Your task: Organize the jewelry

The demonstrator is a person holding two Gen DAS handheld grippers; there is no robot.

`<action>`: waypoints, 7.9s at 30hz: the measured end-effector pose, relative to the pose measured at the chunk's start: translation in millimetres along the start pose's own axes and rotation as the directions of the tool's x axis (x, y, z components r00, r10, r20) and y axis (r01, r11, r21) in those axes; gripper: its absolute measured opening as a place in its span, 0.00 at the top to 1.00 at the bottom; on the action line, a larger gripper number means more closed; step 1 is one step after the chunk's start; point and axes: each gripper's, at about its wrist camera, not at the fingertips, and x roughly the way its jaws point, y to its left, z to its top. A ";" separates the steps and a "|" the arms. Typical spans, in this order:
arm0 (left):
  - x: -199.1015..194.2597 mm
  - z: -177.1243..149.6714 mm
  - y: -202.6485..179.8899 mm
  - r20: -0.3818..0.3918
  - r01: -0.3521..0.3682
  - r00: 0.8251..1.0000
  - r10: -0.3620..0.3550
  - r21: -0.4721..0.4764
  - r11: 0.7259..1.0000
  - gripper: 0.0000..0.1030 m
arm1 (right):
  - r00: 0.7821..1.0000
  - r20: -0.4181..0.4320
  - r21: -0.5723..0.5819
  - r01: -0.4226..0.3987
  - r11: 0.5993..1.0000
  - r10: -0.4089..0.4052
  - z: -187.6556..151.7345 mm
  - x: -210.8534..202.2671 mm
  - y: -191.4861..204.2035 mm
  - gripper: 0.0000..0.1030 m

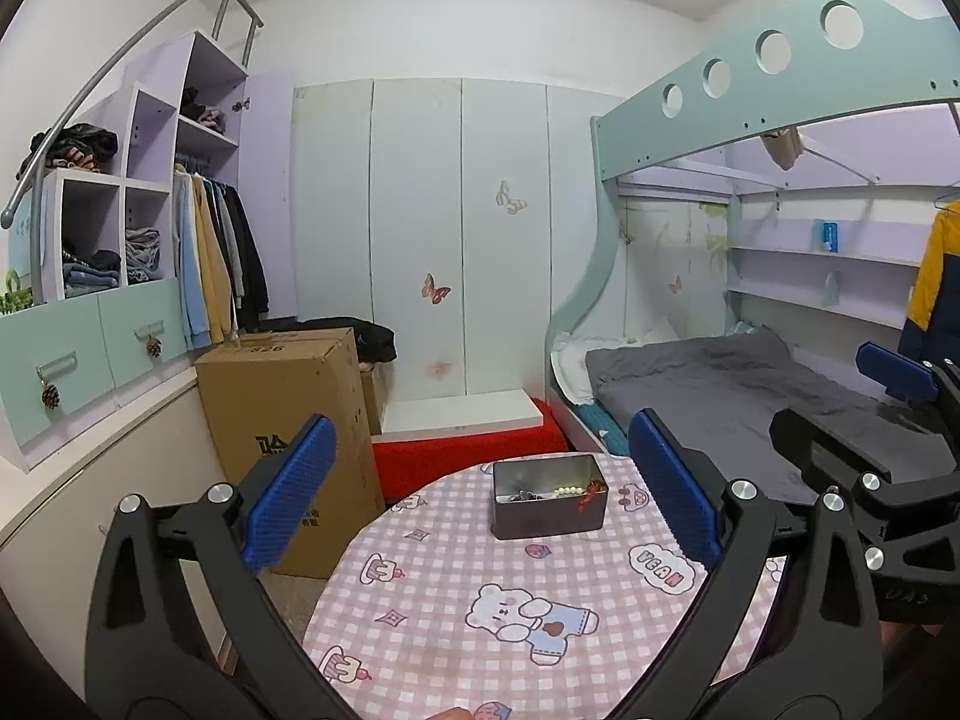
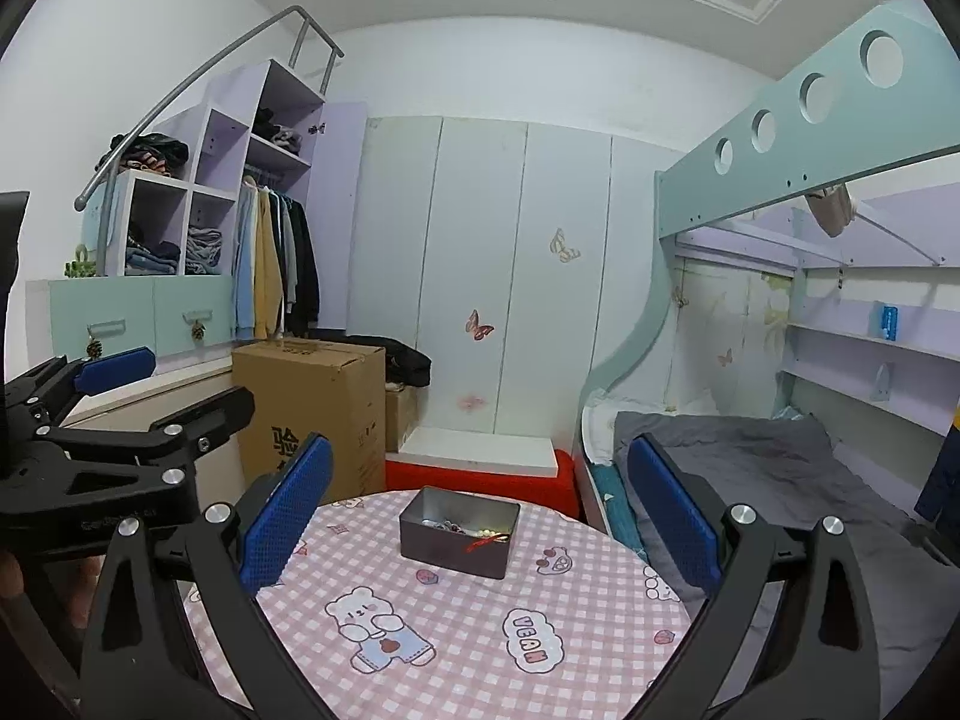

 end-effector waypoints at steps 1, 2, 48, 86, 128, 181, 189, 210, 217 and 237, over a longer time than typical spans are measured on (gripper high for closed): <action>-0.7 0.5 -0.9 0.005 -0.002 1.000 0.002 0.002 1.000 0.07 | 1.000 0.003 0.001 0.000 1.000 0.000 0.0 -0.8 0.0 0.08; -1.7 0.1 -2.1 0.009 -0.002 1.000 0.002 0.003 1.000 0.07 | 1.000 0.003 0.000 -0.001 1.000 0.001 0.1 -0.9 -0.3 0.08; -11.1 2.5 -7.6 0.062 -0.022 0.998 0.021 0.013 1.000 0.07 | 1.000 0.021 0.012 0.015 1.000 -0.015 3.9 -8.4 0.3 0.08; -9.7 -0.8 -7.8 0.058 -0.022 0.998 0.021 0.014 1.000 0.07 | 1.000 0.015 0.013 0.018 1.000 -0.018 1.5 -8.5 3.6 0.08; -10.2 -3.2 -3.9 0.050 -0.022 0.999 0.021 0.018 1.000 0.07 | 1.000 0.003 0.019 0.020 1.000 -0.020 -6.9 -5.3 0.2 0.08; 69.6 -40.6 -6.9 -0.140 -0.012 0.990 0.018 0.043 0.999 0.07 | 0.985 -0.169 0.062 0.029 0.998 -0.018 -42.0 61.3 -18.2 0.08; 120.0 -68.9 -14.1 -0.291 -0.006 0.956 0.022 0.055 0.998 0.07 | 0.954 -0.300 0.070 0.038 0.997 -0.015 -70.0 100.0 -25.7 0.08; 217.9 -197.7 -5.4 -0.717 -0.009 0.697 -0.022 -0.039 0.999 0.06 | 0.656 -0.737 0.042 -0.195 0.980 0.162 -190.8 187.4 -0.7 0.08; 215.0 -202.5 -6.2 -0.694 -0.006 0.720 -0.025 -0.042 0.999 0.06 | 0.676 -0.717 0.036 -0.205 0.978 0.168 -192.7 195.7 0.8 0.07; 216.7 -200.7 -5.6 -0.695 -0.005 0.718 -0.029 -0.047 0.999 0.06 | 0.674 -0.718 0.042 -0.207 0.977 0.174 -192.6 196.8 2.3 0.07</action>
